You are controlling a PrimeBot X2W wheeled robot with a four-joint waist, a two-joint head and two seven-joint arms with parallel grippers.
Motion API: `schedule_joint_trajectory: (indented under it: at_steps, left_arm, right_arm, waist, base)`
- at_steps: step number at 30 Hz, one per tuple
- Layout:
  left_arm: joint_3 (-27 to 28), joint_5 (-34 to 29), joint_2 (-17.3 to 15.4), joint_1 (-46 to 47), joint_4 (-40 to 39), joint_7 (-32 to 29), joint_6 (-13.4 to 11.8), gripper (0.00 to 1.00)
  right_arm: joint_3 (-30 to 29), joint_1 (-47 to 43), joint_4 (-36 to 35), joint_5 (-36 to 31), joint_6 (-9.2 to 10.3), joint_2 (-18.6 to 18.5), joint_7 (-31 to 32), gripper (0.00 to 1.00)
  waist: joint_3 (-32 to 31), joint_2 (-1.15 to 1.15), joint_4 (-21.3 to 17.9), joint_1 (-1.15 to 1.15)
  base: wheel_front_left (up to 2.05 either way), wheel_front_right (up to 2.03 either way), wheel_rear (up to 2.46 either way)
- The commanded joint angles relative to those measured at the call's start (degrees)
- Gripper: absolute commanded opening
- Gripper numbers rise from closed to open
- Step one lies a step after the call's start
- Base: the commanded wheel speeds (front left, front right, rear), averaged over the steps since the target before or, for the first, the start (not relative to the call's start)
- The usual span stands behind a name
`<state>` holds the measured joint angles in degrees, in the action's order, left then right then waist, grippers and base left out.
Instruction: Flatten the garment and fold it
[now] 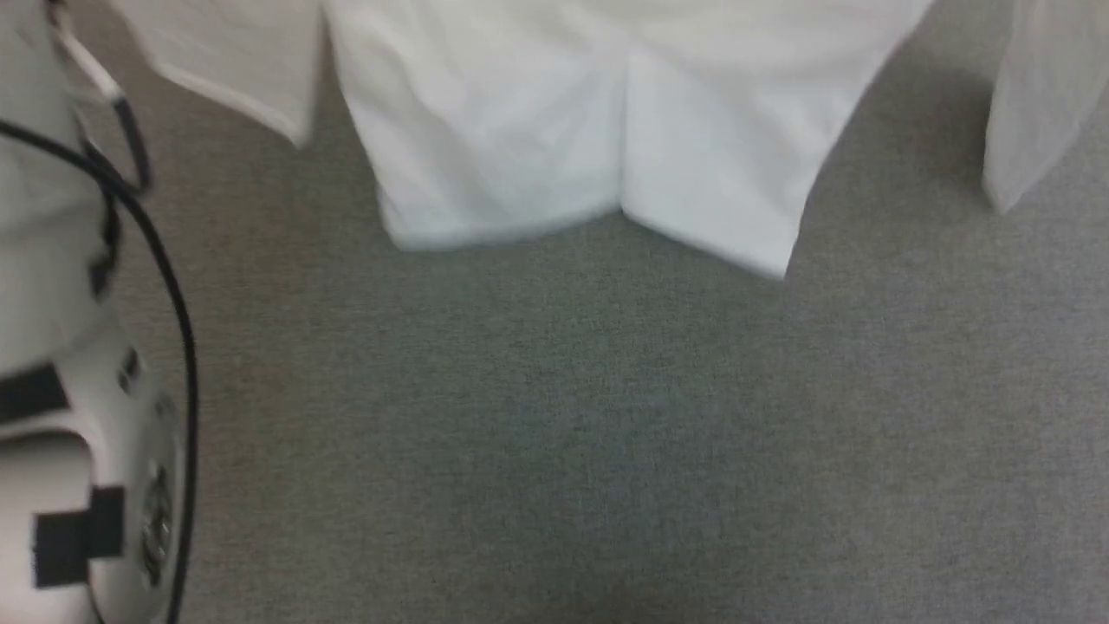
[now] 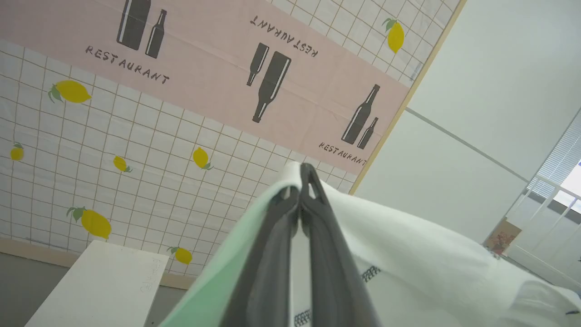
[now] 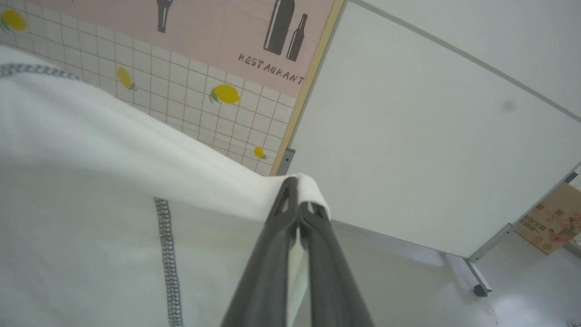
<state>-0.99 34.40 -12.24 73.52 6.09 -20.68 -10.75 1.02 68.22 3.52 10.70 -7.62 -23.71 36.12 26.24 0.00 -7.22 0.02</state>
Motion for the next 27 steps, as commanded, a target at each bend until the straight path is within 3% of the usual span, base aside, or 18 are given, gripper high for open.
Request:
schedule_joint_trajectory:
  at_steps: [1, 7, 13, 20, 27]
  left_arm:
    - [0.86, -1.1, -0.85, 4.04, 1.23, 2.06, -0.82, 0.0]
    - [3.22, -1.69, -0.25, 14.02, 5.55, 10.02, -1.2, 0.0]
    - [3.5, -1.49, -1.52, 14.67, 9.32, 12.44, 0.96, 0.0]
    - [1.37, -1.94, -2.86, 2.3, 13.84, 11.45, 3.84, 0.0]
    - [-1.97, -1.7, -4.14, -15.78, 17.32, 8.62, 8.14, 0.0]
  right_arm:
    - [-0.55, 3.98, 1.91, -1.03, 0.13, 0.37, -2.36, 0.0]
    - [-2.97, 16.41, 9.41, -5.54, 0.13, 2.59, -13.51, 0.0]
    - [-2.9, 20.66, 16.05, -7.82, 0.13, 3.95, -19.4, 0.0]
    - [1.97, 11.63, 20.7, -3.13, 0.13, 2.58, -21.01, 0.0]
    - [6.74, -5.14, 20.25, 4.14, 0.13, 0.97, -20.94, 0.0]
  waist:
    - [7.65, 0.0, -3.25, -0.02]
    - [10.76, 0.0, -3.83, -0.02]
    - [11.58, 0.0, -2.9, -0.02]
    - [10.28, 0.0, -1.03, -0.02]
    - [4.16, 0.0, 0.4, -0.02]
  base:
    - [0.0, 0.0, 0.0]
    - [0.0, 0.0, 0.0]
    - [0.0, 0.0, 0.0]
    - [0.0, 0.0, 0.0]
    - [0.0, 0.0, 0.0]
